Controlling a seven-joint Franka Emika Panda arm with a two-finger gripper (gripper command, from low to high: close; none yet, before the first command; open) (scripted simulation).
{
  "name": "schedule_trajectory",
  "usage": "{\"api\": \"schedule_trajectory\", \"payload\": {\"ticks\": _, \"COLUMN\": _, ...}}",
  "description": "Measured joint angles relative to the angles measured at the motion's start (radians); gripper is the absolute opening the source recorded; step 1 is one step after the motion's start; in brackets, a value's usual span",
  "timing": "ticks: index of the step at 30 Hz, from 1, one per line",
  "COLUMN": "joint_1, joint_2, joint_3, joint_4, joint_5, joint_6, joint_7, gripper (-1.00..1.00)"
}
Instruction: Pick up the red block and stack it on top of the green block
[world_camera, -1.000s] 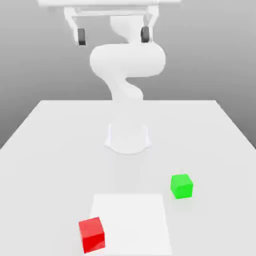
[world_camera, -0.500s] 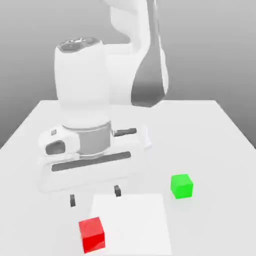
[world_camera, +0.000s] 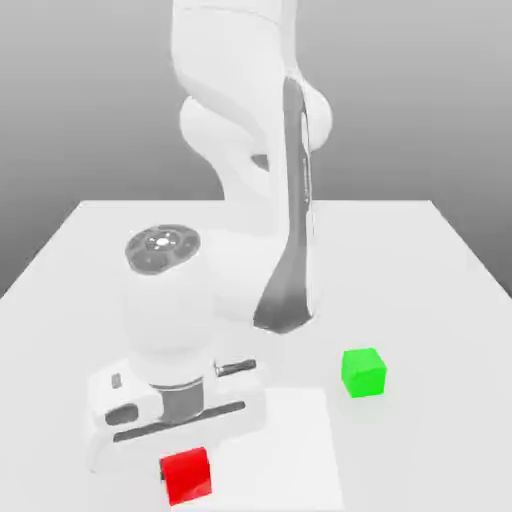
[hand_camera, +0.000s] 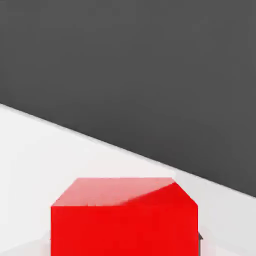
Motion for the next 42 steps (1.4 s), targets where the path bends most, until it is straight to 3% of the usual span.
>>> {"api": "schedule_trajectory", "payload": {"ticks": 3, "joint_1": 0.020, "joint_2": -0.100, "joint_3": -0.028, "joint_4": -0.019, "joint_5": -0.051, "joint_6": -0.079, "joint_7": 0.044, "gripper": -1.00}}
{"api": "schedule_trajectory", "payload": {"ticks": 13, "joint_1": 0.133, "joint_2": -0.268, "joint_3": 0.091, "joint_4": -0.126, "joint_5": 0.156, "joint_6": -0.136, "joint_7": 0.226, "gripper": -1.00}}
{"api": "schedule_trajectory", "payload": {"ticks": 21, "joint_1": 0.238, "joint_2": -0.405, "joint_3": 0.153, "joint_4": -0.220, "joint_5": 0.220, "joint_6": -0.154, "joint_7": 0.460, "gripper": -1.00}}
{"api": "schedule_trajectory", "payload": {"ticks": 31, "joint_1": 0.275, "joint_2": -0.547, "joint_3": 0.297, "joint_4": -0.346, "joint_5": 0.186, "joint_6": -0.148, "joint_7": 0.833, "gripper": -1.00}}
{"api": "schedule_trajectory", "payload": {"ticks": 42, "joint_1": 0.219, "joint_2": -0.628, "joint_3": 0.508, "joint_4": -0.488, "joint_5": 0.045, "joint_6": -0.118, "joint_7": 1.301, "gripper": -1.00}}
